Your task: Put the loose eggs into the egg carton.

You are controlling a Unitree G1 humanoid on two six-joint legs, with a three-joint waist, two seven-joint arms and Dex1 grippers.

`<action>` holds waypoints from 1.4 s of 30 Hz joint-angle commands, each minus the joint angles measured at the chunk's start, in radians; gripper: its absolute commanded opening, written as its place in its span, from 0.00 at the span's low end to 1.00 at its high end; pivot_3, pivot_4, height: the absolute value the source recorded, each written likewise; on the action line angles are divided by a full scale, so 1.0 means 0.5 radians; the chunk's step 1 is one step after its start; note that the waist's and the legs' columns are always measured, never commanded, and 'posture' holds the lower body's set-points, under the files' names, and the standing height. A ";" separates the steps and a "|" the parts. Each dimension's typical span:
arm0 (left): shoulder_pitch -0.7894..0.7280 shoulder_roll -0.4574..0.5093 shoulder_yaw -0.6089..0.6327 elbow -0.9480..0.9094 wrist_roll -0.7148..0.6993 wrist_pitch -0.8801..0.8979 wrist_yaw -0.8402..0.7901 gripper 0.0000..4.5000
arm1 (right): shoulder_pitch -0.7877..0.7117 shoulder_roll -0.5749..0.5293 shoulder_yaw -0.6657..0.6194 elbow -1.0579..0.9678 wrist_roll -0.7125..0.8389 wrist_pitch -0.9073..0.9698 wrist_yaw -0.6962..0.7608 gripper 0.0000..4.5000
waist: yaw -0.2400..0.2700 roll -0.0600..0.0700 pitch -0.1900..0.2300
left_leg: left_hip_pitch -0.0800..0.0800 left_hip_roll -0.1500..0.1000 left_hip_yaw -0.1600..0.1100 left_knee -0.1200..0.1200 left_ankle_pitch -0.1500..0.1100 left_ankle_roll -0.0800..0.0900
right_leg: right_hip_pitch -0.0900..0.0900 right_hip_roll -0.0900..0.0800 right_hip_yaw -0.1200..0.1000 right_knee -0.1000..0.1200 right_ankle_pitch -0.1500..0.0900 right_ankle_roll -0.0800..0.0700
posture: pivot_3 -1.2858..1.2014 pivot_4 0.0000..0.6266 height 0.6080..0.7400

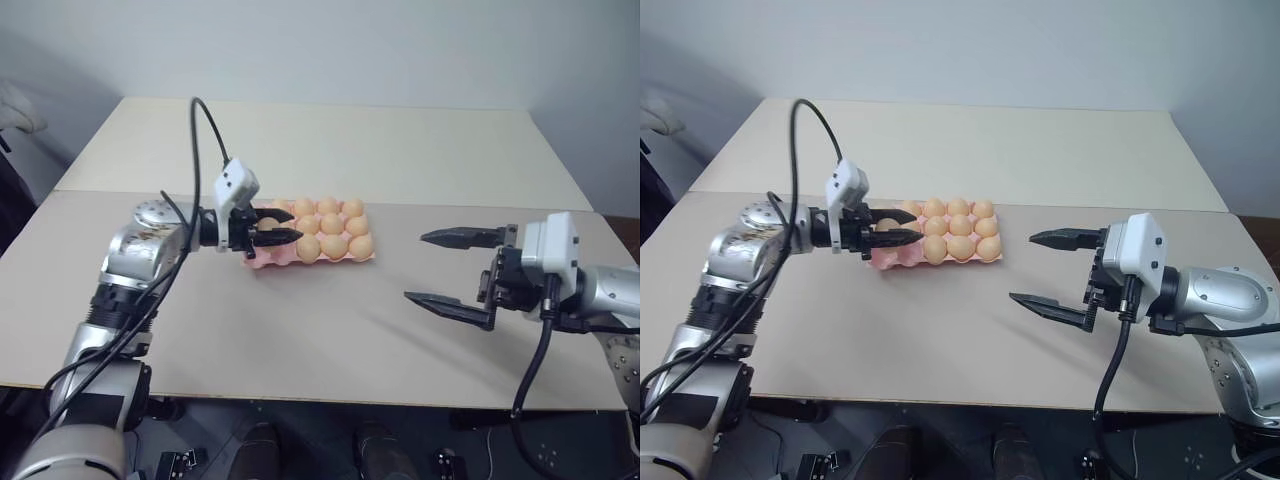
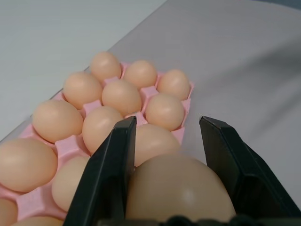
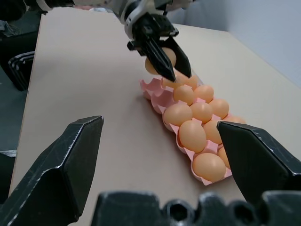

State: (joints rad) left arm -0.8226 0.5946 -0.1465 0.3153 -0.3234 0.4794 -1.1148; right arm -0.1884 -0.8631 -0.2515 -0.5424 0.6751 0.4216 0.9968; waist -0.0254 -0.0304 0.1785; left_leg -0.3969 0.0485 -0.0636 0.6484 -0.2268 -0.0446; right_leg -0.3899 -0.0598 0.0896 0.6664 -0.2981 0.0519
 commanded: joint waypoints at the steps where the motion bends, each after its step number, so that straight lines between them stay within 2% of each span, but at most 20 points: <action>1: -0.054 -0.022 0.002 0.091 0.088 -0.151 0.002 0.49 | 0.012 -0.026 -0.100 -0.087 0.064 0.013 -0.024 1.00 | 0.000 0.000 0.000 | 0.000 0.000 0.000 0.000 0.000 0.000 | 0.000 0.000 0.000 0.000 0.000 0.000 | 0.52 0.24 1.00; 6: -0.063 -0.126 0.036 0.229 0.149 -0.315 0.073 0.49 | 0.033 -0.033 -0.118 -0.110 0.082 0.014 -0.039 1.00 | 0.014 0.000 0.000 | -0.002 0.000 -0.001 0.003 0.000 0.000 | 0.000 0.000 0.000 0.001 0.000 0.000 | 0.52 0.24 1.00; 9: -0.058 -0.159 0.071 0.225 0.133 -0.370 0.071 0.63 | 0.036 -0.038 -0.126 -0.115 0.095 0.014 -0.042 1.00 | 0.017 0.000 0.000 | -0.003 0.000 -0.002 0.004 0.000 0.000 | 0.000 0.000 -0.001 0.000 0.000 0.001 | 0.52 0.24 1.00; 14: -0.032 -0.175 0.132 0.182 0.131 -0.454 0.114 0.98 | 0.034 -0.033 -0.127 -0.114 0.105 0.013 -0.042 1.00 | 0.013 0.000 0.000 | -0.002 0.000 -0.002 0.004 0.000 0.000 | 0.000 0.000 -0.001 0.001 0.000 0.001 | 0.52 0.24 1.00; 19: -0.007 -0.097 0.209 0.026 0.086 -0.330 0.111 0.99 | 0.014 -0.031 -0.120 -0.095 0.114 0.005 -0.033 1.00 | 0.013 0.000 0.000 | -0.003 0.000 -0.002 0.004 0.000 0.000 | 0.000 0.000 -0.001 0.001 0.000 0.001 | 0.52 0.24 1.00; 22: 0.068 0.047 0.327 -0.181 0.001 -0.174 0.103 0.99 | -0.003 -0.037 -0.105 -0.071 0.113 -0.007 -0.012 1.00 | 0.002 0.000 0.000 | -0.002 0.000 -0.002 0.004 0.000 0.000 | 0.000 0.000 -0.001 0.002 0.000 0.001 | 0.52 0.24 1.00; 27: 0.534 0.376 0.698 -0.695 -0.222 0.081 0.095 0.99 | -0.062 -0.028 -0.032 0.019 0.068 -0.042 0.055 1.00 | -0.050 0.001 0.000 | 0.000 0.001 -0.003 0.002 0.000 0.000 | -0.001 0.000 0.000 0.003 0.000 0.000 | 0.52 0.24 1.00; 30: 0.867 0.478 0.928 -0.928 -0.295 0.136 0.132 0.99 | -0.113 -0.022 0.011 0.079 0.046 -0.059 0.089 1.00 | -0.041 0.002 0.001 | 0.001 0.002 -0.002 0.002 0.000 0.000 | 0.000 0.000 0.000 0.005 0.000 0.000 | 0.52 0.24 1.00; 35: 1.489 0.494 1.398 -1.273 -0.374 0.233 0.248 0.99 | -0.218 -0.012 0.099 0.184 0.003 -0.086 0.170 1.00 | -0.030 0.001 0.001 | 0.000 0.002 -0.002 0.002 0.000 0.000 | 0.000 -0.001 0.000 0.001 0.000 0.001 | 0.52 0.24 1.00; 42: 1.886 0.367 1.713 -1.548 -0.495 0.358 0.475 0.99 | -0.261 -0.010 0.121 0.223 -0.010 -0.088 0.213 1.00 | -0.008 0.001 0.001 | 0.000 0.002 -0.002 0.002 -0.001 0.000 | 0.001 -0.002 -0.002 -0.001 0.000 0.000 | 0.52 0.24 1.00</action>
State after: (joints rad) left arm 0.1097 0.7817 0.6694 -0.4078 -0.5443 0.6551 -0.8969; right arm -0.3056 -0.8681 -0.1746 -0.4205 0.6691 0.4033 1.0963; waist -0.0293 -0.0296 0.1790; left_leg -0.3967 0.0495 -0.0646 0.6491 -0.2272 -0.0448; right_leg -0.3892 -0.0606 0.0888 0.6662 -0.2981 0.0521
